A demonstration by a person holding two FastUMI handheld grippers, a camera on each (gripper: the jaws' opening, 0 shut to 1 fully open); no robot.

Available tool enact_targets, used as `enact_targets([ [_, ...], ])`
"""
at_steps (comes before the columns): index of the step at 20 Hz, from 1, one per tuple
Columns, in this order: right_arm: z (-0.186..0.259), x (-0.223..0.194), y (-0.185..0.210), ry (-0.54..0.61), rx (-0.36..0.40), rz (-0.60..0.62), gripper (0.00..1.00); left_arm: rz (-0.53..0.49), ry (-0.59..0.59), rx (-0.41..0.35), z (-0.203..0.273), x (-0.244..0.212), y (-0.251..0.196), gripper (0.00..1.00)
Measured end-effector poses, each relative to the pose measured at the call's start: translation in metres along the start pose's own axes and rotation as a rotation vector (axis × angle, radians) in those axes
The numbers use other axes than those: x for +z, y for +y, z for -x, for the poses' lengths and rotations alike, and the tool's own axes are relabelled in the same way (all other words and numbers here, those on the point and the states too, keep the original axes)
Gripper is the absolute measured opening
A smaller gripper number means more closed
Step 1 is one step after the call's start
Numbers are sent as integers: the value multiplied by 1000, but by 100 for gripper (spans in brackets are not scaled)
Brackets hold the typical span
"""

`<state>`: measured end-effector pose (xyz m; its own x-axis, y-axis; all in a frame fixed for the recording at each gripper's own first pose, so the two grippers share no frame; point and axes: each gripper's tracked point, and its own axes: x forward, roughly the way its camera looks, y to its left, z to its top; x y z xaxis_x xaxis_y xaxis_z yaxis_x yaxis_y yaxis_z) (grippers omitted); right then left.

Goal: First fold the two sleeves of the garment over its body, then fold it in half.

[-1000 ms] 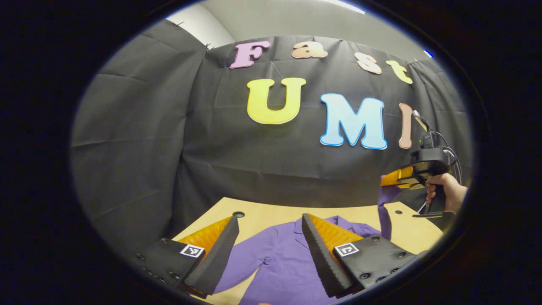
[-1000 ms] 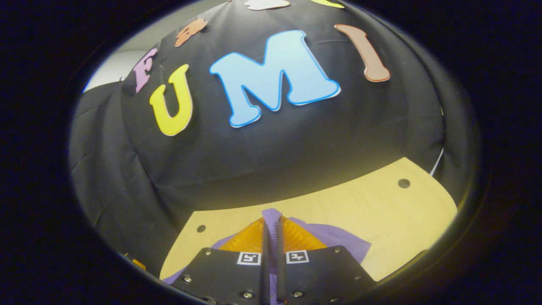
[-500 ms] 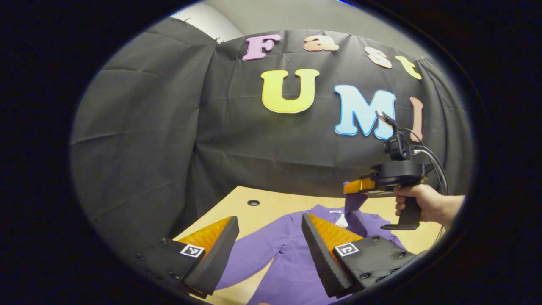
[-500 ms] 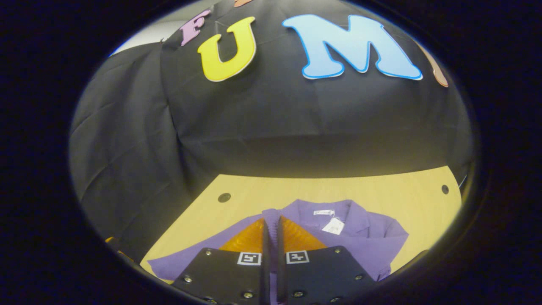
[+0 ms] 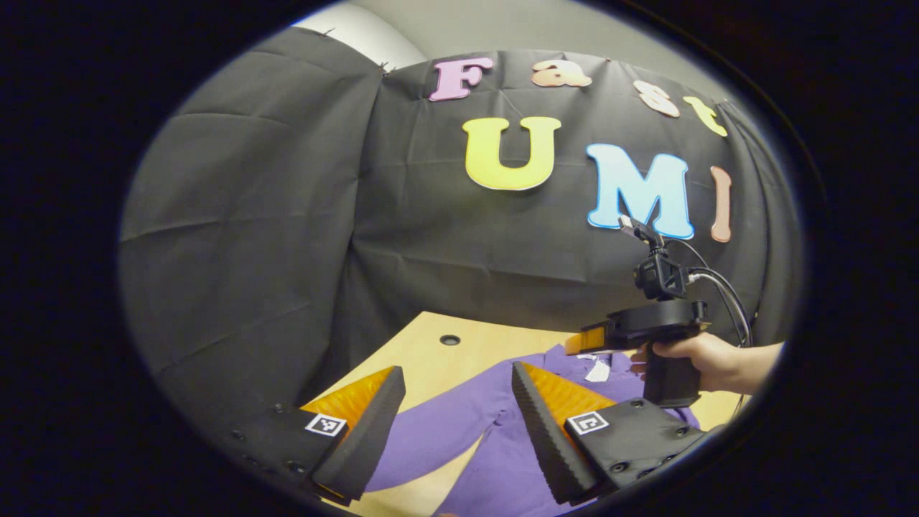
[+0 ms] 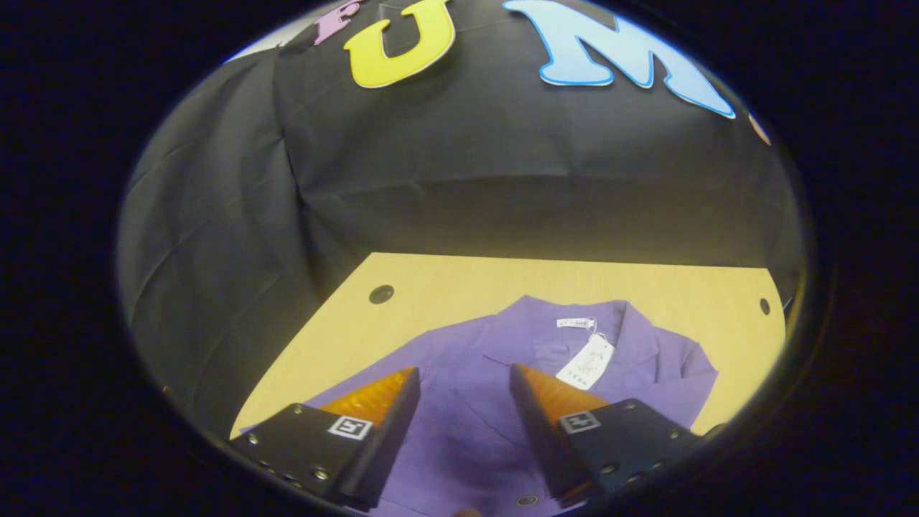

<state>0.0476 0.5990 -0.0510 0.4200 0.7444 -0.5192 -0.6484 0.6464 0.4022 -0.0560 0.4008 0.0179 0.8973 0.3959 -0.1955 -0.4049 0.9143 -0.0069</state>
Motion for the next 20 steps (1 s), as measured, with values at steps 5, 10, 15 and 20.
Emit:
enact_targets([
  [5, 19, 13, 2, -47, -3, -1, 89, 2, 11, 22, 0, -11, 9, 94],
  [10, 56, 37, 6, -142, -8, 37, 89, 45, 39, 87, -4, -28, 34, 98],
  [15, 100, 54, 13, -218, 2, 39, 89, 66, 83, 233, -6, -54, 86, 96],
  [20, 124, 49, 14, -242, -14, 76, 89, 88, 152, 397, 1, -92, 141, 98],
])
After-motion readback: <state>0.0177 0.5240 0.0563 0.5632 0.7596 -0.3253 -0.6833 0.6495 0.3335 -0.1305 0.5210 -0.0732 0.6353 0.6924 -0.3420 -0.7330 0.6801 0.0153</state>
